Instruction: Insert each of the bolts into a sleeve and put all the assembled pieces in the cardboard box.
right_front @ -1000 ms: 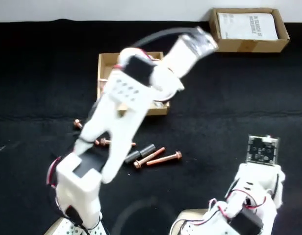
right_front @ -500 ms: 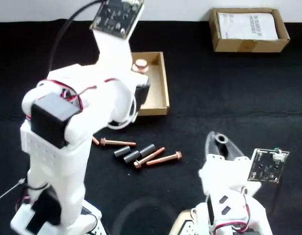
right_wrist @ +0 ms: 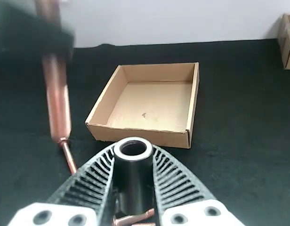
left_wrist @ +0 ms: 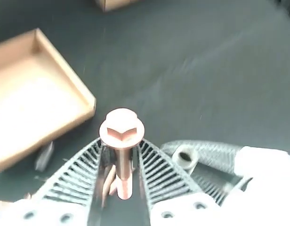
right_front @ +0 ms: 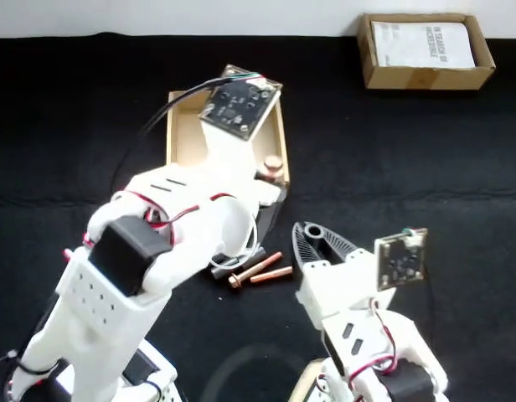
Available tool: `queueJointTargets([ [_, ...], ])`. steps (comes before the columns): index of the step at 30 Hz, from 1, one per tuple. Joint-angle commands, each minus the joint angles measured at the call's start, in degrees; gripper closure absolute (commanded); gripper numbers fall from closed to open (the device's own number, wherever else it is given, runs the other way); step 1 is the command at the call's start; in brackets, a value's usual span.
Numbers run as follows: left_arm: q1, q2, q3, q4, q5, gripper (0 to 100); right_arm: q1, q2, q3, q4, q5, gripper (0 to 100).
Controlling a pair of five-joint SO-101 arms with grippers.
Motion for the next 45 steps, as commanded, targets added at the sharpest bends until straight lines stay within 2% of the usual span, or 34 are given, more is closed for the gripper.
queueJointTargets([
  [1,1.0,-3.6,1.1,-7.5,0.2,99,-0.7,0.0,1.6,-3.6,0.7,99.2],
  [8,1.8,-3.6,1.4,-8.4,0.5,99,-0.8,0.6,2.3,-5.8,1.0,99.2],
  [15,4.8,-3.5,6.4,-16.1,0.5,99,-0.8,0.6,2.4,-5.8,1.0,99.2],
  [35,9.3,-0.3,7.7,-16.0,0.6,99,-0.7,0.6,2.4,-5.8,1.0,99.2],
  [45,9.0,-0.7,12.3,-15.9,0.6,99,-0.5,0.5,2.3,-5.8,1.0,99.2],
])
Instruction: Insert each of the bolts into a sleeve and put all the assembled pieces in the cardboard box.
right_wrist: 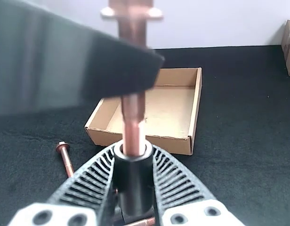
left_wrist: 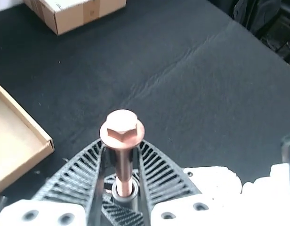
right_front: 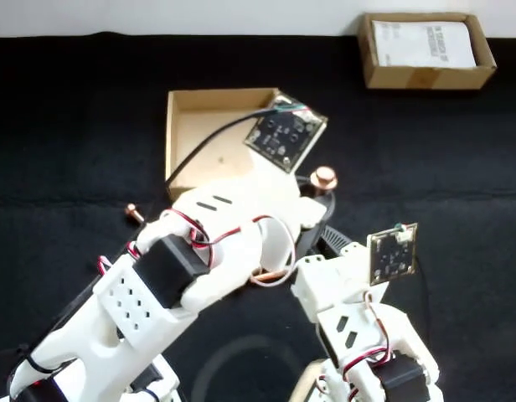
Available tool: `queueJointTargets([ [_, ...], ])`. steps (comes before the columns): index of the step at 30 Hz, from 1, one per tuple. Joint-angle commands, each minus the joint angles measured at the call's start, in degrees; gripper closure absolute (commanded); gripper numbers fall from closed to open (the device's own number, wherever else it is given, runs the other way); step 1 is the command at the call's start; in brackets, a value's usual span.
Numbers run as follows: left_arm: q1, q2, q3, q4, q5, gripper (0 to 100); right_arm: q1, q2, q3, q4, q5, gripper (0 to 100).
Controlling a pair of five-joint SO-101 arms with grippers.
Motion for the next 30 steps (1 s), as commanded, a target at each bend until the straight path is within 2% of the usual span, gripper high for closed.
queueJointTargets([
  [1,0.0,-0.5,1.1,-1.1,0.1,99,-0.1,0.2,-0.3,-1.4,0.5,99.2],
  [10,-1.5,-0.6,5.5,-1.1,-0.2,98,-0.1,0.2,-0.7,-1.3,0.5,99.2],
  [12,-2.2,-1.1,5.5,-0.7,-0.1,93,-0.1,0.2,-0.8,-1.3,0.5,99.2],
  [16,-2.2,-5.4,5.5,6.2,0.0,77,-0.1,0.2,-0.8,-1.3,0.5,99.2],
  [18,-2.1,-7.7,5.5,10.2,-0.3,75,-0.1,0.3,-0.8,-1.3,0.5,99.2],
  [22,-2.5,-13.0,5.4,17.0,-1.2,75,-0.1,0.3,-0.9,-1.3,0.5,99.2],
  [27,-2.5,-22.5,5.4,21.1,-9.8,80,0.0,1.8,-1.1,-3.4,4.3,99.2],
  [30,-2.5,-29.9,5.4,21.0,-16.0,88,3.4,7.1,-4.3,-7.3,5.7,99.2],
])
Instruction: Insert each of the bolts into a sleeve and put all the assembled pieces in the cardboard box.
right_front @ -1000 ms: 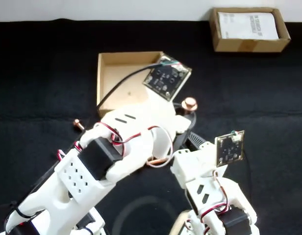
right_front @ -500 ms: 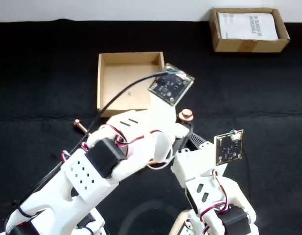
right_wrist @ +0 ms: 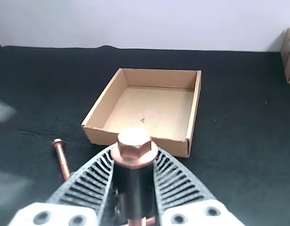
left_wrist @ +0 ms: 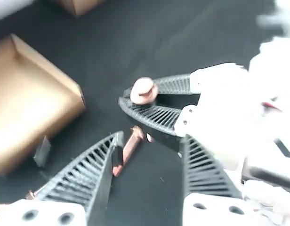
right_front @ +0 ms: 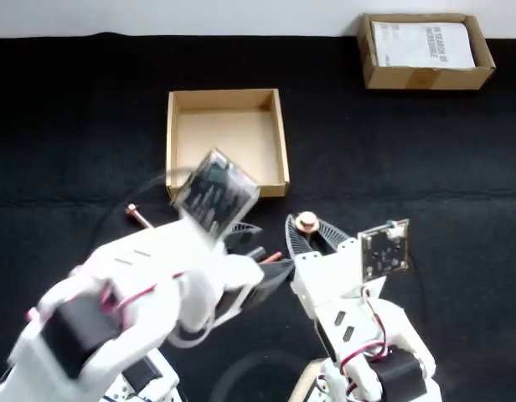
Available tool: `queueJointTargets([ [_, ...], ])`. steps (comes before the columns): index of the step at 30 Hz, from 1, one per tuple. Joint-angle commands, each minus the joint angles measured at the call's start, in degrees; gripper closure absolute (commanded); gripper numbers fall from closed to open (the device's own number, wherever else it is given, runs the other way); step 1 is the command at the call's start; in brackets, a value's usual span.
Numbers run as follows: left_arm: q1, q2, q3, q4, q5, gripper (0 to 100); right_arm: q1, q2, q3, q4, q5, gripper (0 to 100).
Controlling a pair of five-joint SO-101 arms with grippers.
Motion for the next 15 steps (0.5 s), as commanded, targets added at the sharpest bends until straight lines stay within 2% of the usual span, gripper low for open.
queueJointTargets([
  [1,-0.8,-8.7,-0.4,0.3,-6.9,91,3.9,7.0,-6.1,-5.0,1.7,99.2],
  [4,-1.0,-14.9,-0.4,-0.1,-12.2,100,5.1,17.4,-13.4,-5.8,1.7,99.2],
  [7,-4.8,-19.1,0.3,0.3,-13.8,99,5.2,27.9,-22.6,-5.8,1.7,99.2],
  [11,-16.7,-21.1,2.8,-0.1,-14.0,99,5.2,42.7,-35.3,-5.7,2.1,99.2],
  [15,-32.2,-22.5,7.8,-0.9,-13.8,99,5.1,57.7,-47.7,-5.7,8.0,99.2],
])
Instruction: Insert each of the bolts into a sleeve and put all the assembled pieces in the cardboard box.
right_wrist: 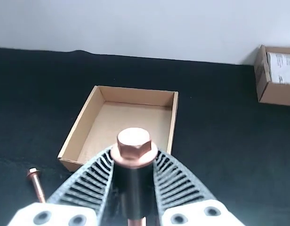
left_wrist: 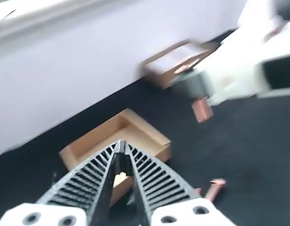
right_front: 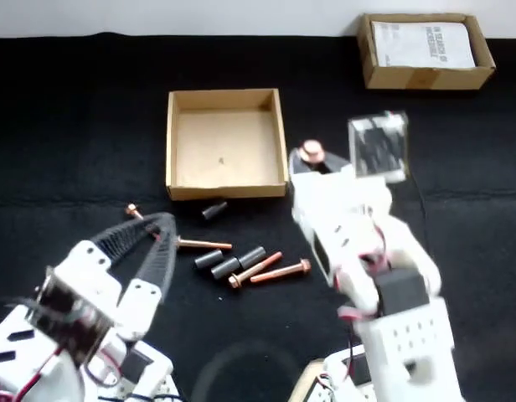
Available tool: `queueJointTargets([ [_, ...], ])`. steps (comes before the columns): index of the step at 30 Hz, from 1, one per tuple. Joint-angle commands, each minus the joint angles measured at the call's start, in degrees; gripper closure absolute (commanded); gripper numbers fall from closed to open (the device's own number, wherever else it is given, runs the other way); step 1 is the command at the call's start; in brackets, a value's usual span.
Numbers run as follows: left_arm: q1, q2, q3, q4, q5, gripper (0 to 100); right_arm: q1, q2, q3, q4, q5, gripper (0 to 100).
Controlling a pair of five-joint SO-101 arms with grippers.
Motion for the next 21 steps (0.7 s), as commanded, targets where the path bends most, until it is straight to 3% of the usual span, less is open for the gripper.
queueJointTargets([
  [1,-13.8,-1.0,4.2,-2.0,-0.2,99,0.7,13.4,-14.4,-1.5,4.6,99.2],
  [6,-27.9,-5.1,17.5,-10.1,-0.1,99,0.6,30.7,-28.4,-1.5,15.2,99.2],
  [16,-45.6,-21.2,49.2,-29.4,0.1,99,0.1,58.9,-50.1,-1.4,41.9,99.2],
  [21,-50.9,-20.1,55.3,-32.7,11.7,99,-4.4,69.7,-53.8,-1.7,53.6,99.2],
])
